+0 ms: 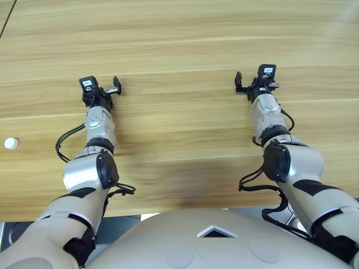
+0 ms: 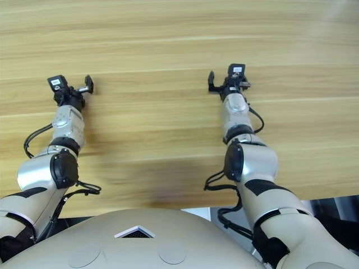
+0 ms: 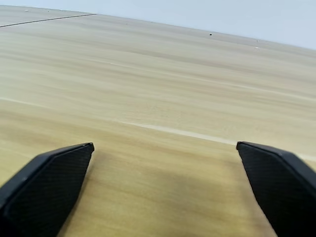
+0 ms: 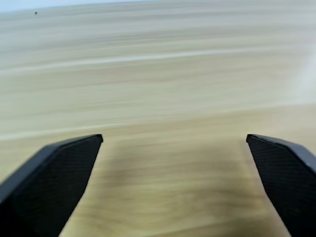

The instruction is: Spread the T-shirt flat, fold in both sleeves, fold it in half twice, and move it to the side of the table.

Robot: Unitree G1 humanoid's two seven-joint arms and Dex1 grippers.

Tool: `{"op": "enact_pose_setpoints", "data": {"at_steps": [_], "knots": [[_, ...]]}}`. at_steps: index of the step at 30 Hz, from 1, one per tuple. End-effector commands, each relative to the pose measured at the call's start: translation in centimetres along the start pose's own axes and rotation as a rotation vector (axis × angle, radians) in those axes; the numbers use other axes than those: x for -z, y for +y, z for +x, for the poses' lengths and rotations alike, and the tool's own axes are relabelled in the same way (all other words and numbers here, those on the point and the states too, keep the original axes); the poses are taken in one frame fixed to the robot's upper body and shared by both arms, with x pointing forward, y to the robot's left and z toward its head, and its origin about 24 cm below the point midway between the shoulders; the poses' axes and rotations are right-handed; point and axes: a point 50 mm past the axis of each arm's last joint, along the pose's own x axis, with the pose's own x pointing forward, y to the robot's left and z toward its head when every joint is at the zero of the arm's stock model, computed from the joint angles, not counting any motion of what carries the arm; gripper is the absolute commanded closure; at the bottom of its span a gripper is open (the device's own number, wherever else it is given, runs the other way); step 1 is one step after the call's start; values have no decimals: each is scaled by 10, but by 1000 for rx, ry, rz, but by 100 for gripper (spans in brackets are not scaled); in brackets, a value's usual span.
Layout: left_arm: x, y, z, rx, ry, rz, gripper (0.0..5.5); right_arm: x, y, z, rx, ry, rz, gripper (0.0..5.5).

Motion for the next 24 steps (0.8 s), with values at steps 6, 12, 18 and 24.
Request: {"op": "enact_pose_setpoints", "data": {"at_steps": [6,12,18,24], "knots": [[5,-6,1,25,54,23,10,-1,-29,-2,91,39,289,10],[4,-7,1,9,40,62,10,-4,-28,-1,151,20,93,10],[3,-8,0,-9,11,94,10,-3,-38,-4,225,23,127,10],[2,-10,1,-9,10,74,10,-2,-49,-6,303,26,135,10]]}}
